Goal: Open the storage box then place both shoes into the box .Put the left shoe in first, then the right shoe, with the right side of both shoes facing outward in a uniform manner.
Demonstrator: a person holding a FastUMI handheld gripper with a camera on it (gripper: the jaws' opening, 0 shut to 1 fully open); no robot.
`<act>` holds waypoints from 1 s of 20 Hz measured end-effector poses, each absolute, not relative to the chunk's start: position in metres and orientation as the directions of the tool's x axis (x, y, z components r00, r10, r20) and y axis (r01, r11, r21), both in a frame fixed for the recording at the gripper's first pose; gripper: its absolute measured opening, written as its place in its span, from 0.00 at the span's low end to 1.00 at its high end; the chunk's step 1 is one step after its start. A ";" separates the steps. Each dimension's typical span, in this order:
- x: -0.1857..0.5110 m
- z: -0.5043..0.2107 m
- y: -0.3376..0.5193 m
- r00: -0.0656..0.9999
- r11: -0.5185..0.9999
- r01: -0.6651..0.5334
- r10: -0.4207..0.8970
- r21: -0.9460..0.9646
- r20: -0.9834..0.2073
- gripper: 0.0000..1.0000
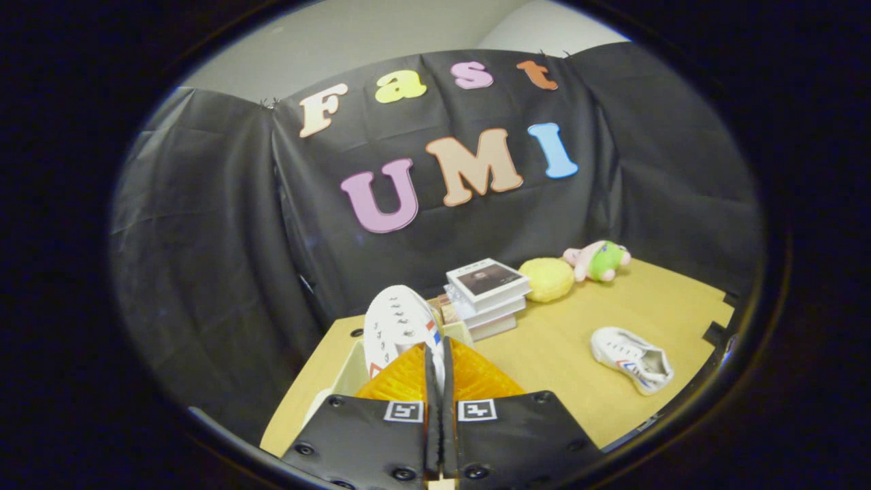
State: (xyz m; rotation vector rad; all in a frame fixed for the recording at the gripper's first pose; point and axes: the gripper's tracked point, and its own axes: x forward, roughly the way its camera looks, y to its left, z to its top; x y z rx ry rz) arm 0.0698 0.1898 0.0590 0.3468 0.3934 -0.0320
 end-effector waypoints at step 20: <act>0.072 -0.039 0.298 0.720 0.915 -0.045 0.308 0.401 -0.622 0.42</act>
